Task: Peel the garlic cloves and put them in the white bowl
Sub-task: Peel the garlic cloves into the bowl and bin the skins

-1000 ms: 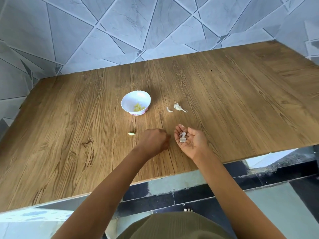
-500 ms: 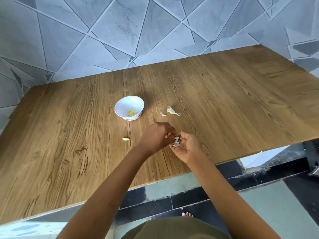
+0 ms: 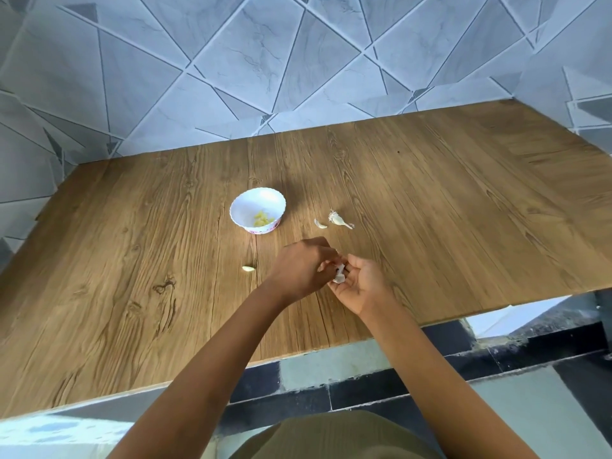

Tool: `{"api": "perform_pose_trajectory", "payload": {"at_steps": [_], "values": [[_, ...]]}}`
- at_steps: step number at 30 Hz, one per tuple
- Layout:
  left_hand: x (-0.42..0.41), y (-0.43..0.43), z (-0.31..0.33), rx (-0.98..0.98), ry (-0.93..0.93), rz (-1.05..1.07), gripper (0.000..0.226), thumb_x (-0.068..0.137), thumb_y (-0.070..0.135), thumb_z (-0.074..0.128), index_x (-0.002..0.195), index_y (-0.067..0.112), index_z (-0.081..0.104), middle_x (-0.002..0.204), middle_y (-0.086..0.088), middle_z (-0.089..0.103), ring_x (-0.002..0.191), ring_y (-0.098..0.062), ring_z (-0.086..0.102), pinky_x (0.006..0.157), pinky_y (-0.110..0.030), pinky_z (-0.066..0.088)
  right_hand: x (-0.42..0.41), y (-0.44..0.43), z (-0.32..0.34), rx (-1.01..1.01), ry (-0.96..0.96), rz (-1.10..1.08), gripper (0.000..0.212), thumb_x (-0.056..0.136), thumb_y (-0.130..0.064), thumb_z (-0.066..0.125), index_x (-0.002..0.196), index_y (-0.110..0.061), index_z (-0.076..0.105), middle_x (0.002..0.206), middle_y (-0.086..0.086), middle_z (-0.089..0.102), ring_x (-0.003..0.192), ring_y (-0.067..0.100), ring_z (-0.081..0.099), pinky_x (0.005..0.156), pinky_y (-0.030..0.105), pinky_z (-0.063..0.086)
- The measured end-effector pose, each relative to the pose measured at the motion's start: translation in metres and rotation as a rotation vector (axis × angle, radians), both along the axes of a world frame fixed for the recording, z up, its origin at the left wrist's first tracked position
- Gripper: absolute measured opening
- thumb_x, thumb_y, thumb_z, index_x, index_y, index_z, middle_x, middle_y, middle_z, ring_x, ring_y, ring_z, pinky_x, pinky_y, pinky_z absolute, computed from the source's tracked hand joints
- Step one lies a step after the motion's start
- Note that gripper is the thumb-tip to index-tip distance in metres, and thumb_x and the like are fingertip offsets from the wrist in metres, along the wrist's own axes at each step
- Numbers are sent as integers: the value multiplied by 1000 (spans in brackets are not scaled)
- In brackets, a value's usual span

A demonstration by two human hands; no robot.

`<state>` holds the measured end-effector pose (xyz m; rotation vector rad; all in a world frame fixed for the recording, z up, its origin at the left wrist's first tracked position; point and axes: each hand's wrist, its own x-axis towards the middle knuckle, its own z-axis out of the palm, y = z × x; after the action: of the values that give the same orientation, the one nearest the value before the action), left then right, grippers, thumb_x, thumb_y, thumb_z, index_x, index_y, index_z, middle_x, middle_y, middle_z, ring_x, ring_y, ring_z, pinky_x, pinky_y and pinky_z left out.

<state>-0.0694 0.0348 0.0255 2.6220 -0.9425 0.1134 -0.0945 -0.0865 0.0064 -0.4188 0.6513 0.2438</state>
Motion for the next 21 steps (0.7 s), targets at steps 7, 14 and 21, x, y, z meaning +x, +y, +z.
{"api": "perform_pose_trajectory", "payload": {"at_steps": [7,14,21], "values": [[1,-1,-1,-96,95,78,11,78,22,70,81,20,60,81,11,53,67,-7,49,57,-23,37,1,4,1,3,-18,39,24,99,-12,38,88,1,55,82,14,58,72,21,59,59,26,54],[4,0,0,-186,140,51,20,79,24,57,91,26,73,81,11,66,66,-4,54,61,-29,49,-2,2,4,28,-13,13,27,100,-12,38,92,4,58,84,15,63,75,21,62,69,28,51],[2,12,-2,-447,292,139,22,82,1,59,89,17,73,84,8,73,77,-2,65,70,-15,50,-1,3,6,29,0,4,30,101,-13,35,84,2,54,80,17,58,75,23,58,66,31,53]]}}
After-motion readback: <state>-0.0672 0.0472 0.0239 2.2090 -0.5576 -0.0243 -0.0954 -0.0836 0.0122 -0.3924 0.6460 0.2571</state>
